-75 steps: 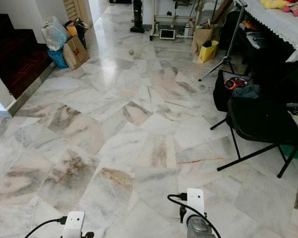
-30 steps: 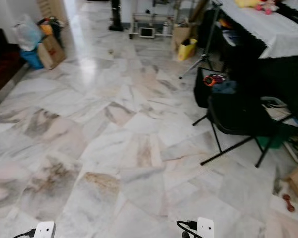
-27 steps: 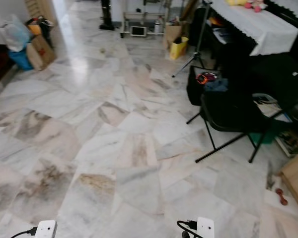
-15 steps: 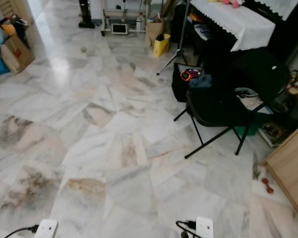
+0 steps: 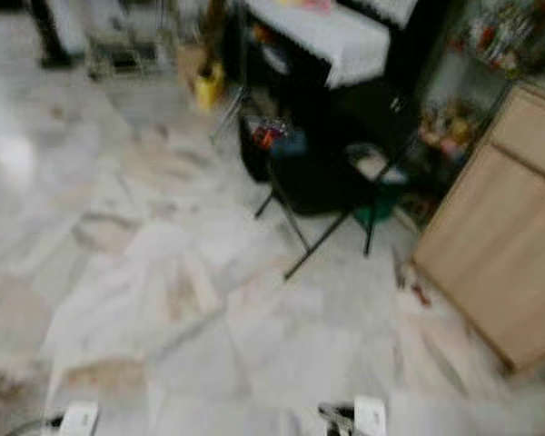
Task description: Hang keys on a hook
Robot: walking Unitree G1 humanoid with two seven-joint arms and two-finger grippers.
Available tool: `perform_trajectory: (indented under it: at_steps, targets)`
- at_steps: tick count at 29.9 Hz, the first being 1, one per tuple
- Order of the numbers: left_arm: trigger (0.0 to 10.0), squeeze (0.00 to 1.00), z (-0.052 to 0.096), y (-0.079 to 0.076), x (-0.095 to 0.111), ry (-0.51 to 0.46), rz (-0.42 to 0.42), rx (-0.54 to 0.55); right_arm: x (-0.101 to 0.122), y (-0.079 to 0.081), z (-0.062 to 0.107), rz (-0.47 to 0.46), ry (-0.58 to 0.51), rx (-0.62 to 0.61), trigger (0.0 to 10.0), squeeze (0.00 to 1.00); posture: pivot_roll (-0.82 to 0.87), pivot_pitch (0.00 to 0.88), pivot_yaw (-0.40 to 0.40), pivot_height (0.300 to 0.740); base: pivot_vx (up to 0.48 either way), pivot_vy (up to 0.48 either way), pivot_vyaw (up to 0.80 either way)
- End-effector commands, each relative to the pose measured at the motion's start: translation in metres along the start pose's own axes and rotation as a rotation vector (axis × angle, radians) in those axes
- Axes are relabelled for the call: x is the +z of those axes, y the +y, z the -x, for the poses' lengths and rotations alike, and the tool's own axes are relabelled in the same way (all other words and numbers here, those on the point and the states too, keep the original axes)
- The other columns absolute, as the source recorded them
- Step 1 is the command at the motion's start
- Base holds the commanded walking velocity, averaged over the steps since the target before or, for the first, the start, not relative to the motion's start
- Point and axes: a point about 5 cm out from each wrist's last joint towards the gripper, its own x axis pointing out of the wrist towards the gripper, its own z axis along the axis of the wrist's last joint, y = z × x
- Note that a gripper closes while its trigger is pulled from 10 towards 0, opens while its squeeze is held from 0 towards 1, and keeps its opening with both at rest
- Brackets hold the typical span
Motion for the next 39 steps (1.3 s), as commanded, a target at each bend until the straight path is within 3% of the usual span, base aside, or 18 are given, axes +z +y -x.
perform_trajectory:
  at_steps: [1, 39]
  targets:
    - [10.0, 0.00, 0.0019, 0.0027, -0.0073, 0.030, 0.002, 0.004, 0.0026, 0.0026, -0.0009, 0.003, -0.006, 0.005, 10.0, 0.00, 0.00, 0.000, -0.055, 0.740, 0.000, 0.000, -0.70]
    - [10.0, 0.00, 0.0020, 0.0042, -0.0075, 0.051, -0.060, -0.004, 0.0017, 0.0061, -0.0013, 0.006, -0.002, 0.009, 10.0, 0.00, -0.01, 0.000, -0.035, 0.740, 0.000, -0.042, -0.70]
